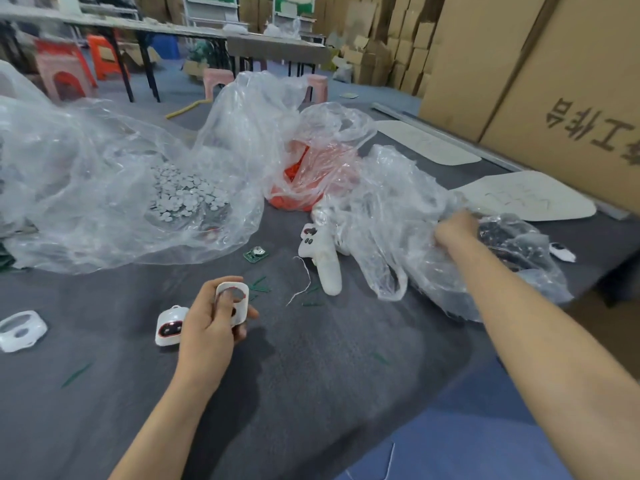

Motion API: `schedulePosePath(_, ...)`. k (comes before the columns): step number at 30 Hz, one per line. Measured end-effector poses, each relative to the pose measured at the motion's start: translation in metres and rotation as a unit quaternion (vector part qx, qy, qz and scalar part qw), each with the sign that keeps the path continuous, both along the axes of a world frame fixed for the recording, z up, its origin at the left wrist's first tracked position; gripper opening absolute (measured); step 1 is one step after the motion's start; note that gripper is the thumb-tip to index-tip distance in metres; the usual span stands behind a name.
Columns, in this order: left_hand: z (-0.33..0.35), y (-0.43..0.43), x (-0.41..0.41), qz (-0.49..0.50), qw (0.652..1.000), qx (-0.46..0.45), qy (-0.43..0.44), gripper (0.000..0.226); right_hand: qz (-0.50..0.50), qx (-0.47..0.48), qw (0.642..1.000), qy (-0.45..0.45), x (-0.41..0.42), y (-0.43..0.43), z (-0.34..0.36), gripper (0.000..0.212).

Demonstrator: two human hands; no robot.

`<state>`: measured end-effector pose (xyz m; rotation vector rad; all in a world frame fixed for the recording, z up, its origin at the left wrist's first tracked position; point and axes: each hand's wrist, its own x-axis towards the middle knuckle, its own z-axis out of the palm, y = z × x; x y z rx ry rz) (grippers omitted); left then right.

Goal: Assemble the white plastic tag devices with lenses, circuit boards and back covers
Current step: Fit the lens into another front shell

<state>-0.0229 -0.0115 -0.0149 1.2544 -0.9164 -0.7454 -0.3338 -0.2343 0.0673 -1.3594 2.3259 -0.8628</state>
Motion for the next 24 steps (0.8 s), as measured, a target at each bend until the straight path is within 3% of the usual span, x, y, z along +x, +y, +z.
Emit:
schedulePosePath(3, 0.002, 0.001, 0.001, 0.005, 1.000, -0.001, 0.008, 0.036, 0.051, 0.022, 0.997, 0.055, 0.006, -0.002, -0.007, 0.026)
schedulePosePath(7, 0.003, 0.001, 0.001, 0.009, 1.000, 0.010, 0.008, 0.035, 0.175, 0.050, 0.981, 0.071, 0.013, -0.008, -0.006, 0.035)
schedulePosePath(12, 0.003, 0.002, 0.001, 0.008, 1.000, 0.015, 0.014, 0.033, 0.111, -0.028, 0.993, 0.012, 0.019, -0.012, -0.011, 0.018)
schedulePosePath(19, 0.003, 0.002, 0.000, -0.001, 1.000, 0.005, 0.027, 0.034, 0.078, -0.062, 0.992, 0.080, 0.015, -0.012, -0.011, 0.021)
schedulePosePath(24, 0.002, 0.001, 0.001, -0.008, 1.000, 0.003, 0.030, 0.032, 0.031, -0.093, 0.994, 0.052, 0.019, -0.014, -0.008, 0.018)
